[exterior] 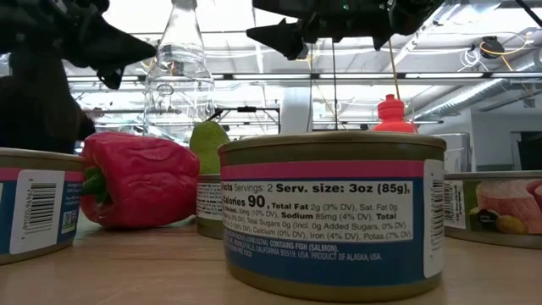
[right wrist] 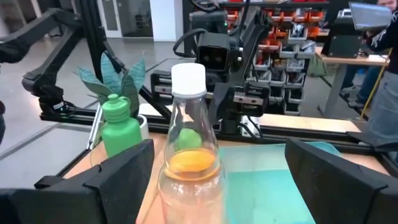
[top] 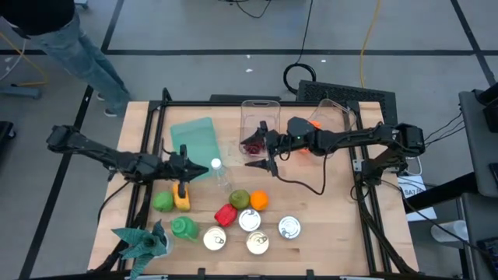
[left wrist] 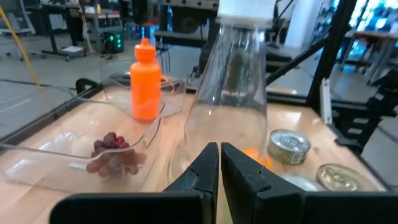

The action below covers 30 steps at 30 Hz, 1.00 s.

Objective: Pick & Place Food Item
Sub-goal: Put the right green tuna can into the green bin

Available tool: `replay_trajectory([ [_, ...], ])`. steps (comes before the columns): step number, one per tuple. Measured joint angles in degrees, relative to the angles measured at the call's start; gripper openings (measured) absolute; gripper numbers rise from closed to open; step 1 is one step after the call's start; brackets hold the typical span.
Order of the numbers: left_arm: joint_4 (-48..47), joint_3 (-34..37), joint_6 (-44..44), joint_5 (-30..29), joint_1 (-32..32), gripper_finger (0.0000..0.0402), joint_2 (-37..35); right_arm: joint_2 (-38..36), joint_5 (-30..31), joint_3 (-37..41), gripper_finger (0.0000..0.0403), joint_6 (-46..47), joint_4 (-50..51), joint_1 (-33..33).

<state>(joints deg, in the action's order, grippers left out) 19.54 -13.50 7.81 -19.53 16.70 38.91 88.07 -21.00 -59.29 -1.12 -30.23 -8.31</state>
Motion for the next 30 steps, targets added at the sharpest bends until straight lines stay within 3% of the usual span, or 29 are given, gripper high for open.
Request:
replay_trajectory([
  [8, 0.1, -3.4, 0.0, 0.2, -0.1, 0.0026, 5.6, 0.0, -3.1, 0.0, 0.0355, -0.4, 5.8, 0.0],
  [15, 0.5, -5.2, -0.2, 0.0, -0.5, 0.0026, 8.8, 0.0, -2.9, 0.0, 0.0355, -1.1, 3.9, 0.5],
  [22, 0.3, -5.5, -0.4, -1.3, -1.8, 0.0026, 8.5, 0.0, 1.8, 0.0, 0.0355, -0.9, 1.8, 1.4],
  [30, 0.1, -5.5, -1.5, -1.5, -1.8, 0.0026, 8.3, 0.0, 1.5, 0.0, 0.0355, 0.2, 4.0, 1.4],
])
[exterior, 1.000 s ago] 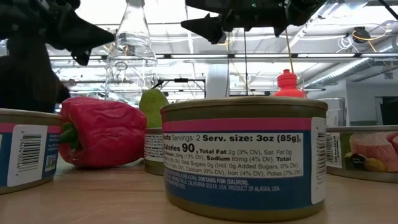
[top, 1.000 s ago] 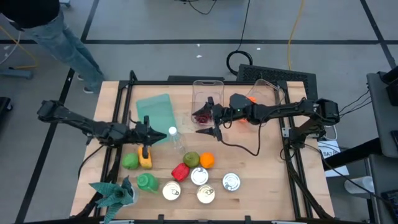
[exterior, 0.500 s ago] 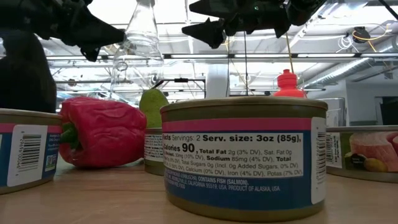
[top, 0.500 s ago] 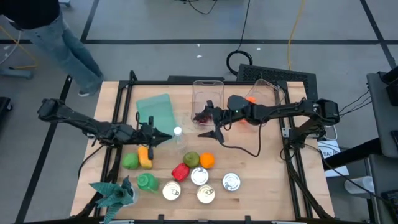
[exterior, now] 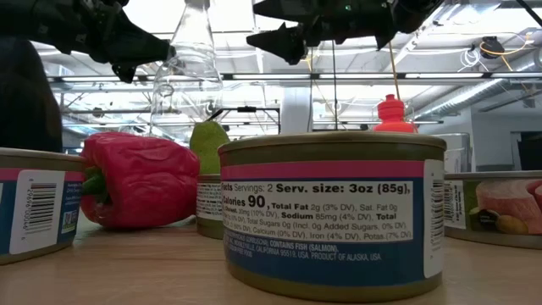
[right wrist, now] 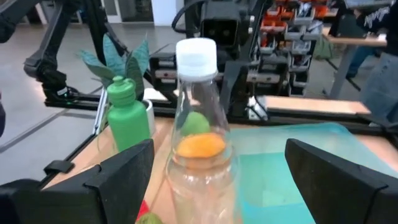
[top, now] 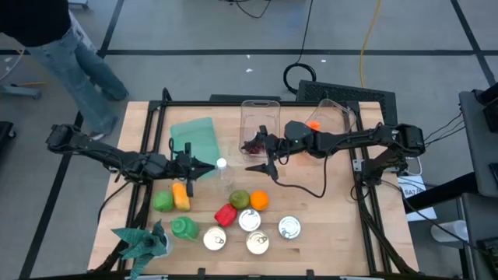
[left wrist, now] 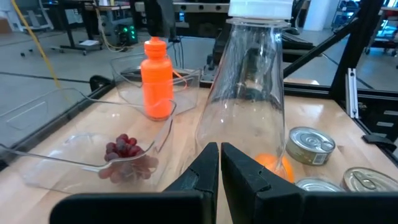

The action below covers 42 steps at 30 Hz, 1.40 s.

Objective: Pick & Place Food Item
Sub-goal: Put the right green tuna can into the green bin

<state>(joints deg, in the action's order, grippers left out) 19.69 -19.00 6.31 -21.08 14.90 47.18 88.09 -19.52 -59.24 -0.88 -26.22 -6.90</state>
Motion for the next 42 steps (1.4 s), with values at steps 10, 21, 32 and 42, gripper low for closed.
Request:
replay_trajectory([
  [10, -3.1, 0.0, -2.6, -4.9, 3.5, 0.0026, -9.0, -0.6, -8.0, 0.0, 0.0345, 5.1, 6.7, 0.0],
  [21, -7.0, -1.6, 1.4, -7.1, 16.8, 0.0026, -6.1, -0.7, -19.7, 0.9, 0.0331, 2.8, 23.2, 5.5],
  [32, -22.4, -21.3, 5.4, -7.5, 18.8, 0.0026, 11.2, -0.7, -9.3, 7.6, 0.0331, -0.9, 24.1, 16.4],
  [42, -22.9, -31.7, 1.6, -7.5, 22.6, 0.0026, 21.9, -0.7, 1.4, 9.8, 0.0331, -0.1, 24.6, 27.2],
])
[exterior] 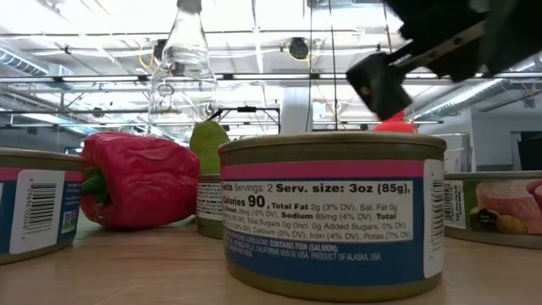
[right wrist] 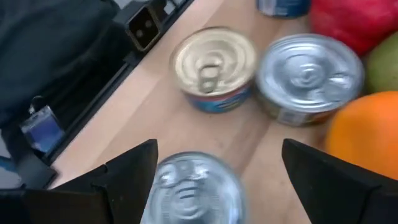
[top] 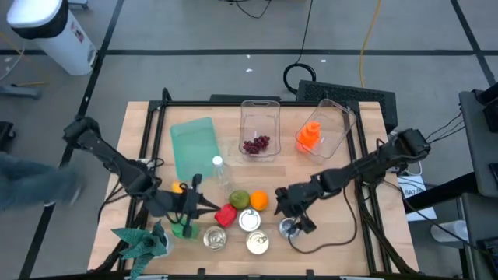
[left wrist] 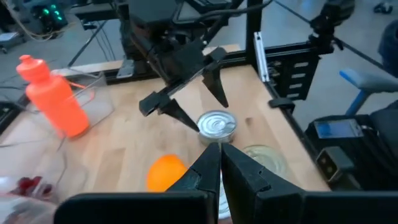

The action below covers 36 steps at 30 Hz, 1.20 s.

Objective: Pick & Place Food Item
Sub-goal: Put the right green tuna can into the green bin

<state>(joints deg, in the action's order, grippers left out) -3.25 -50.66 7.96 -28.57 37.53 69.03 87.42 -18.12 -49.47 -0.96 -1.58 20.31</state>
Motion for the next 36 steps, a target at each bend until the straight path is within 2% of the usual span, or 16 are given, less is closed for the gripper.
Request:
replay_trajectory([
  [4, 2.9, -1.5, 2.9, -1.7, -0.2, 0.0026, 4.3, 0.0, 4.3, 0.0, 0.0331, 1.3, 1.7, 6.4],
  [8, 5.6, -4.5, 3.2, -1.1, -3.1, 0.0026, 11.5, 0.0, 18.3, 0.0, 0.0331, 3.5, 7.4, 13.5],
  [12, 6.2, -10.2, 2.5, -0.1, -4.7, 0.0026, 18.5, 0.0, 30.8, 0.0, 0.0331, 9.6, 13.3, 18.9],
  [15, 5.9, -15.0, 1.2, 0.3, -4.9, 0.0026, 23.1, 0.0, 34.5, 0.0, 0.0331, 12.2, 15.6, 21.8],
  [22, 4.9, -24.6, 1.8, 3.4, -6.0, 0.0026, 31.9, 0.0, 41.1, 0.0, 0.0317, 11.9, 16.0, 27.3],
  [28, 4.8, -29.5, 4.3, 4.2, -7.6, 0.0026, 37.5, 0.4, 44.4, 2.0, 0.0262, 11.6, 13.4, 29.8],
  [36, 6.6, -32.2, 6.2, 8.1, -10.8, 0.0026, 42.2, 0.4, 48.1, 9.4, 0.0143, 8.2, 2.8, 29.6],
])
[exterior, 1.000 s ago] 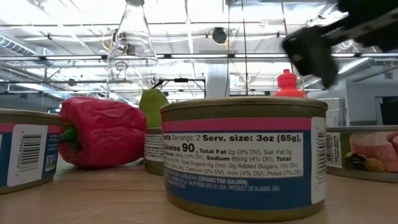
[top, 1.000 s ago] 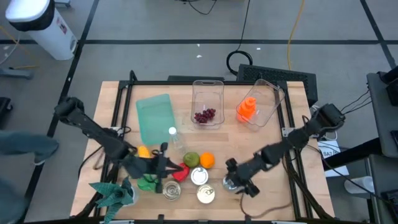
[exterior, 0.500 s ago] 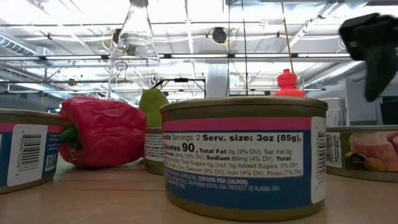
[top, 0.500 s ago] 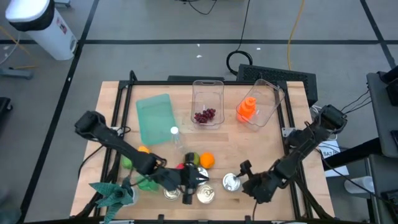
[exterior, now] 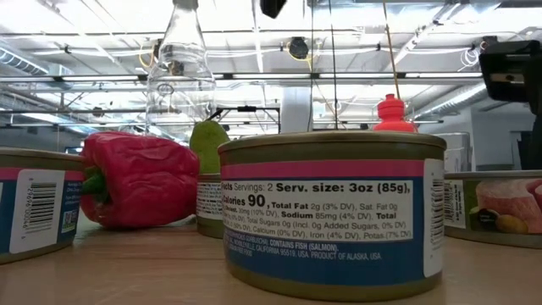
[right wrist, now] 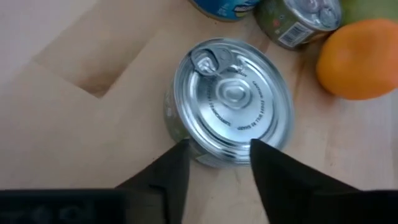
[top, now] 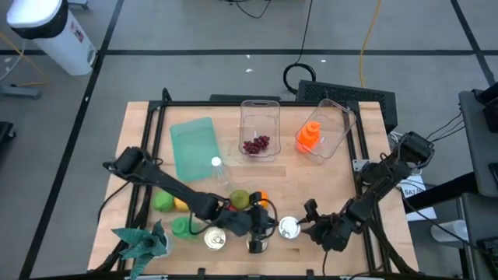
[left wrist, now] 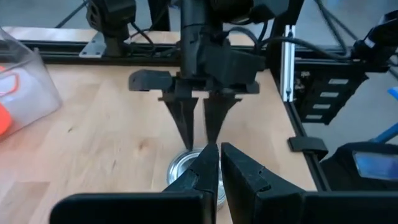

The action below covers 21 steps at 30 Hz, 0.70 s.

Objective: Pick & Place Food Item
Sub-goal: Put the right green tuna can into the green bin

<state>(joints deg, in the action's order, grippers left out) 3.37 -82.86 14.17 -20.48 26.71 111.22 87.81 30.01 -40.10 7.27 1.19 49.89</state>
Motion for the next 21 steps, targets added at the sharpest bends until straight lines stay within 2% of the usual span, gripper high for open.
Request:
replay_trajectory([
  [4, 0.2, -0.1, 0.2, 1.2, -1.0, 0.0026, 0.3, 0.0, -0.2, 0.4, 0.0099, -3.0, -0.5, 0.0],
  [8, -0.2, -0.1, 1.0, 1.2, -1.3, 0.0026, 0.2, 0.0, -2.3, 0.4, 0.0074, -6.7, -2.4, 0.1],
  [17, -1.7, -0.1, 2.6, 2.5, -1.7, 0.0026, 0.2, 4.7, -2.8, 0.3, 0.0066, -14.1, -9.7, 0.0],
  [21, -1.9, -0.1, 2.6, 2.5, -1.7, 0.0026, 0.2, 7.8, -1.7, 0.1, 0.0066, -14.0, -11.5, -0.7],
])
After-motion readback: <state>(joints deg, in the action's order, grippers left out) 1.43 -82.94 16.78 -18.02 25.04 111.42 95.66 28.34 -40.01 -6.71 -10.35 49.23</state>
